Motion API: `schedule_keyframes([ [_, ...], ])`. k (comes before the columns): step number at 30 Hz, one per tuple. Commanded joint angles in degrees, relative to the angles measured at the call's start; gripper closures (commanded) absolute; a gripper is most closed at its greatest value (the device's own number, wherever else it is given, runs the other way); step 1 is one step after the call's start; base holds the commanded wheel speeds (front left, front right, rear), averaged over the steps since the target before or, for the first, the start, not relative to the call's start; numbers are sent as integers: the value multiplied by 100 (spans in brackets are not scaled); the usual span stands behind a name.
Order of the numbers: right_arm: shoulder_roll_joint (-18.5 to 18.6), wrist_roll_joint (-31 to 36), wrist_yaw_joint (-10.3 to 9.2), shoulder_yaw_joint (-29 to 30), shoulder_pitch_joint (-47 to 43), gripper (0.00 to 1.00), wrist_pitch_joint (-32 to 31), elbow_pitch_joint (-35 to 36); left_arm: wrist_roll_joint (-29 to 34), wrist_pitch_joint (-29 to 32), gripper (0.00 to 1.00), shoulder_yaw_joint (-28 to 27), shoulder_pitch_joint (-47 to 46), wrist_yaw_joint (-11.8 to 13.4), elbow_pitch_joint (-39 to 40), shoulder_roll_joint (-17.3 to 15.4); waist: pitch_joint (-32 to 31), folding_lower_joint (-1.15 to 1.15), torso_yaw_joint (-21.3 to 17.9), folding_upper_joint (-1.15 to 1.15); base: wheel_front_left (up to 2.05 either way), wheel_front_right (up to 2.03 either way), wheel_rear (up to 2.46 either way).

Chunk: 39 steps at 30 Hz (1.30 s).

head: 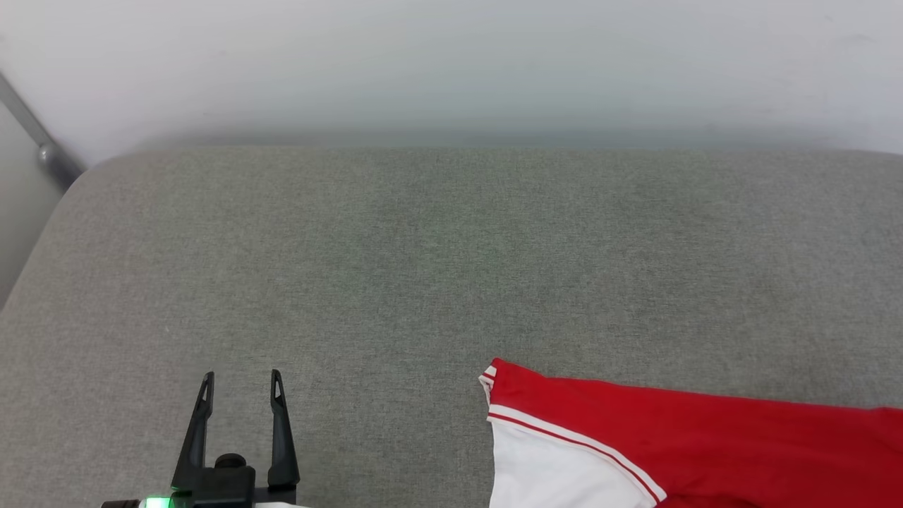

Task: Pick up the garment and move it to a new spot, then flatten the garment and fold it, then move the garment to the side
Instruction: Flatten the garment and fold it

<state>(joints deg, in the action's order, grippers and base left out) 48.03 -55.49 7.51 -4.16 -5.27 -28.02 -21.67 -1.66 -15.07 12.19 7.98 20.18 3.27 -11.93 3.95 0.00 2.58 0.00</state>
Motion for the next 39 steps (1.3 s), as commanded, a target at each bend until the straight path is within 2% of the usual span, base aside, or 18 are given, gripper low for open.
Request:
schedule_keyframes([
  [1, -29, 64, -5, 24, 48, 100, -24, 75, 62, -12, 0, -39, 78, -32, -10, 26, -25, 0, -19, 0, 0, 0, 0],
  [6, -168, 145, -5, -49, -100, 100, -115, 755, 79, -12, 0, -62, 133, -88, 5, 42, -96, 0, -32, 0, 0, 0, 0],
  [13, -339, 238, -4, -370, -239, 100, -422, 2388, -6, -12, 0, -141, 211, -220, 18, 105, -112, 0, -35, 0, 0, 0, 0],
  [17, -599, 447, -4, -739, 33, 100, -691, 3139, 40, -12, 0, -150, 151, -301, 31, 160, -67, 0, -2, 0, 0, 0, 0],
  [21, -938, 712, -4, -1401, 517, 100, -1012, 3548, 55, -13, 0, -149, 49, -375, 15, 216, 15, 0, 52, 0, 0, 0, 0],
  [23, -1121, 794, -4, -1760, 882, 100, -1126, 3583, 75, -13, 0, -154, -11, -401, 3, 241, 56, 0, 77, 0, 0, 0, 0],
  [24, -1121, 794, -4, -1760, 882, 100, -1126, 3583, 75, -13, 0, -154, -11, -401, 3, 241, 56, 0, 77, 0, 0, 0, 0],
  [29, -1567, 975, -4, -2797, 1785, 100, -1182, 3255, 97, -12, 0, -139, -115, -450, -28, 295, 152, 0, 180, 0, 0, 0, 0],
  [34, -1930, 1117, -4, -3646, 2474, 100, -1071, 2531, 108, -13, 0, -147, -197, -488, -31, 367, 252, 0, 292, 0, 0, 0, 0],
  [39, -2118, 1199, -4, -4305, 2872, 100, -874, 1578, 101, -12, 0, -152, -263, -518, -50, 425, 346, 0, 377, 0, 0, 0, 0],
])
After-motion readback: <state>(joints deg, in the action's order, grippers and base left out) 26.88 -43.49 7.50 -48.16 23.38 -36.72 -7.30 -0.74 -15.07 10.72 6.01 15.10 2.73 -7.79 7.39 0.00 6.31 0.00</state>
